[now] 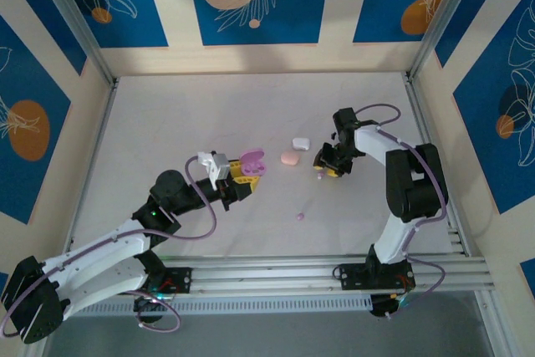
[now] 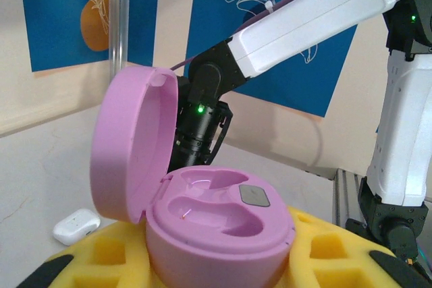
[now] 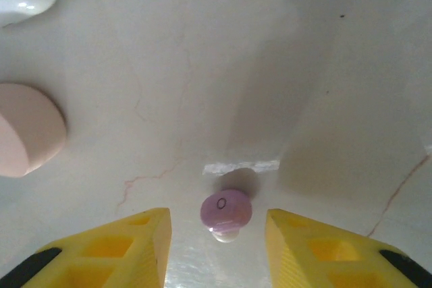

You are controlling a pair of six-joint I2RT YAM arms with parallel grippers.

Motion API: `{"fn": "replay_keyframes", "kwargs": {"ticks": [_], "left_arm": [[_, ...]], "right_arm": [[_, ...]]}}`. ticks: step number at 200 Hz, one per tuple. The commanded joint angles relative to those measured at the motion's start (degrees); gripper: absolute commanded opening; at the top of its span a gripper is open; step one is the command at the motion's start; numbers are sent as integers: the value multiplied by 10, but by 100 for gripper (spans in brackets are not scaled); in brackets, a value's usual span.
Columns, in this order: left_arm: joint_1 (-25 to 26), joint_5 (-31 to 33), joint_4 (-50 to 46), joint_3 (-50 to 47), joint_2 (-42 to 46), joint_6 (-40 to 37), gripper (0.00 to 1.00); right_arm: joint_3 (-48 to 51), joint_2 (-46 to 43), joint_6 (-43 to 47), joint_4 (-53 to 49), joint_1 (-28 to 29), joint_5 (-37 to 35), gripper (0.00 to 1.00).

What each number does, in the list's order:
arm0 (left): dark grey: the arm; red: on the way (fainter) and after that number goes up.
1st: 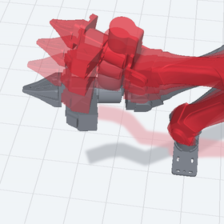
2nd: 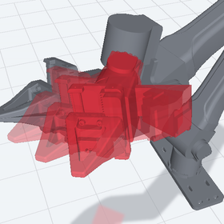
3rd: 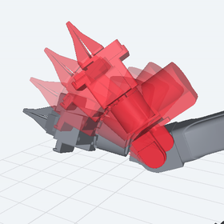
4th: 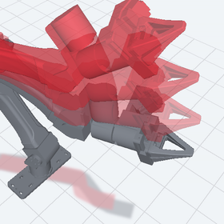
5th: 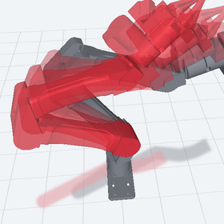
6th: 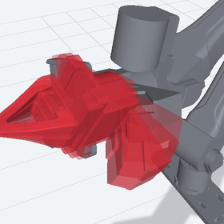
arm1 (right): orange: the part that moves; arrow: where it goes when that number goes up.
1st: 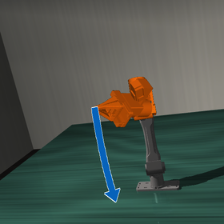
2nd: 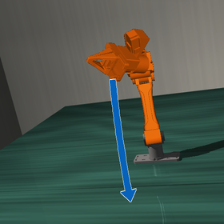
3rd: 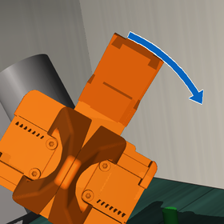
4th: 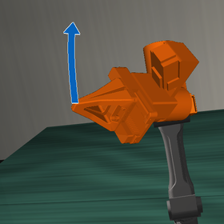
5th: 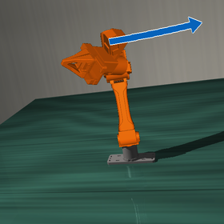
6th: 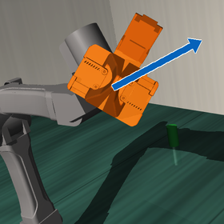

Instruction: Insert the wireless bluetooth earbuds into the charging case

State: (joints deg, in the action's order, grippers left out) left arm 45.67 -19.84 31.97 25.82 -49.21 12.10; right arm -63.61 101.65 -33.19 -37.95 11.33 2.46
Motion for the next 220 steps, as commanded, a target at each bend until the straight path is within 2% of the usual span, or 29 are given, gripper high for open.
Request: {"fn": "replay_keyframes", "kwargs": {"ticks": [1, 62, 192, 216, 220], "left_arm": [[6, 1, 0, 15, 14, 0, 23], [6, 3, -6, 13, 21, -1, 23], [6, 5, -11, 12, 24, -1, 23], [6, 6, -10, 12, 24, 0, 23], [6, 5, -10, 12, 24, -1, 23]], "right_arm": [[-14, 16, -14, -21, 5, -6, 41], [-40, 41, 5, -19, 23, -1, 34], [-104, 86, 66, -83, 57, -59, 33], [-114, 93, 72, -97, 64, -75, 31], [-116, 94, 72, -101, 65, -78, 28]]}}
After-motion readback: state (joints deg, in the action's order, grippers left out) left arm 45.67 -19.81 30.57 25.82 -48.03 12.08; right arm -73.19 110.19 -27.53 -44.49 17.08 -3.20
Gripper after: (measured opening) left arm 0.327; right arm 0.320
